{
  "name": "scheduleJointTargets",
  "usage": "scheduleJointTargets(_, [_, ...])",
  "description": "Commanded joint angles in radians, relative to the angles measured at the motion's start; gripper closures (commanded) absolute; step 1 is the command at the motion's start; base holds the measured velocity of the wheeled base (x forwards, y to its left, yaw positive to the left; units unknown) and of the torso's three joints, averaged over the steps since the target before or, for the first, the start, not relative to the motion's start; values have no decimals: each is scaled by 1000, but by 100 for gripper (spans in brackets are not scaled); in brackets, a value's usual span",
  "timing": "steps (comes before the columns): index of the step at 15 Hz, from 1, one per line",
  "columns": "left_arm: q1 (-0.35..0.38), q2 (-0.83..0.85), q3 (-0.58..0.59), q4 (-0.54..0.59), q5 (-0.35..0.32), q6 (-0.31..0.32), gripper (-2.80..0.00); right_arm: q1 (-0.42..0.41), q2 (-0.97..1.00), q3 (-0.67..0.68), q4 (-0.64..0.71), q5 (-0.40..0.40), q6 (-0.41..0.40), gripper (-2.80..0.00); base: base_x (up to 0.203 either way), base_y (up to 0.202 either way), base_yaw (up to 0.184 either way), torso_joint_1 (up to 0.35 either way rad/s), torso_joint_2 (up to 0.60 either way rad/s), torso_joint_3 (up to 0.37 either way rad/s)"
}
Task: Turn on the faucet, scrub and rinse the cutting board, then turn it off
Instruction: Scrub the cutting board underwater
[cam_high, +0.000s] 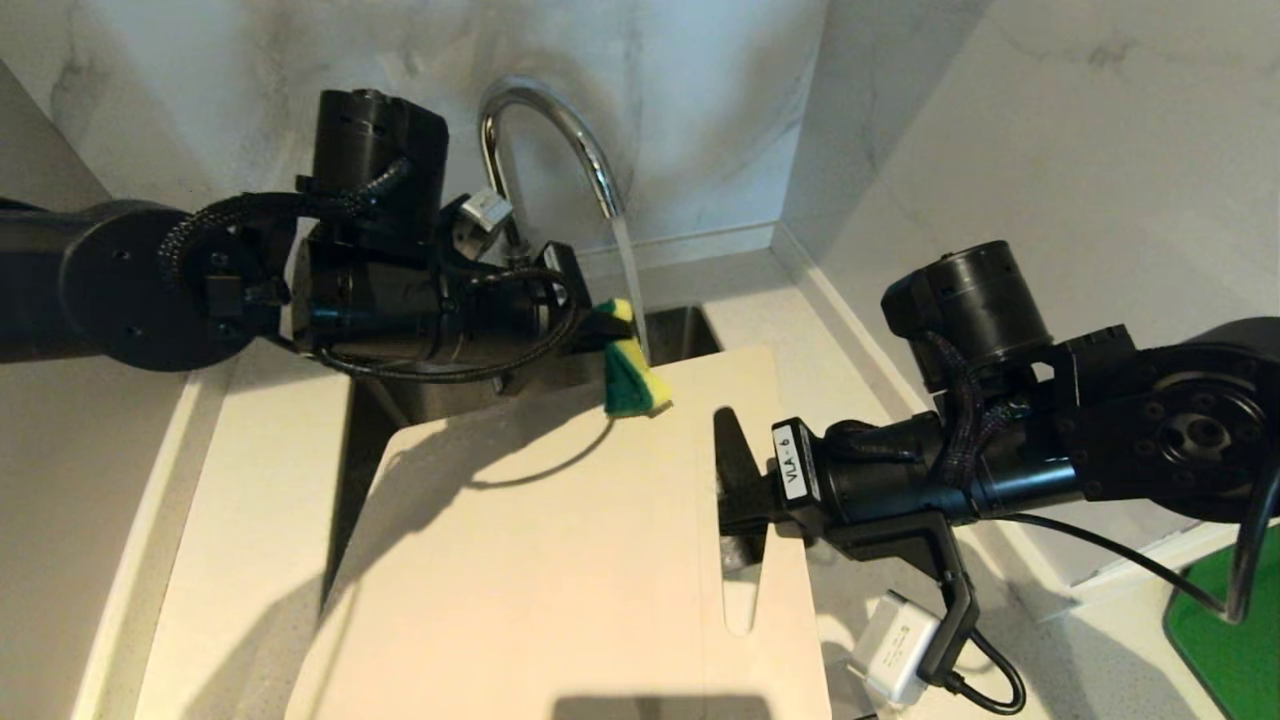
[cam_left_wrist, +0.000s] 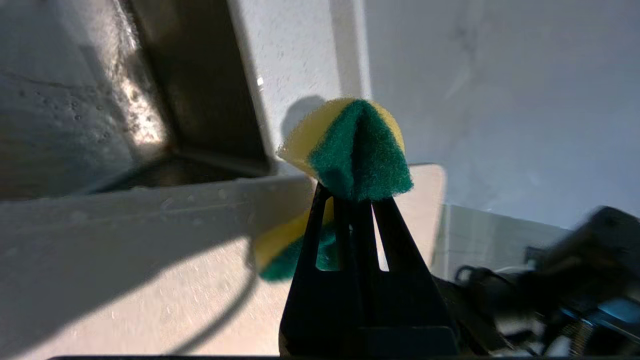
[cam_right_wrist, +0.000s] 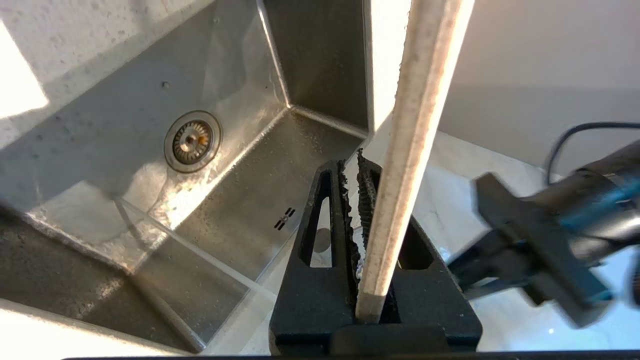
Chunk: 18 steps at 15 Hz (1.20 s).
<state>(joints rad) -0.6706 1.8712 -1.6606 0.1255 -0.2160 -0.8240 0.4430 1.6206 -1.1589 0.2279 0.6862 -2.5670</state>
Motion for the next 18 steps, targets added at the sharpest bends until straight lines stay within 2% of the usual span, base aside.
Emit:
scheduleJointTargets(1, [3,25,9,2,0,-3,0,0,-2,7,-1,4,-15,0,0,0,0,0,0,0])
scheduleJointTargets(4, [31,21,64,-4,0,52,0,-1,-2,7,-2,3,-15,0,0,0,0,0,0,0])
scheduleJointTargets(6, [42,10,106,-6,2,55,0,-1,-1,5,-2,3,-15,0,0,0,0,0,0,0])
scheduleJointTargets(9, [107,-2,162,-21,1,61,0,-1,1,2,-2,3,-13,0,0,0,0,0,0,0])
scheduleJointTargets(18, [284,-13,442,-238,-12,132,0,-4,1,-1,-2,3,-13,0,0,0,0,0,0,0])
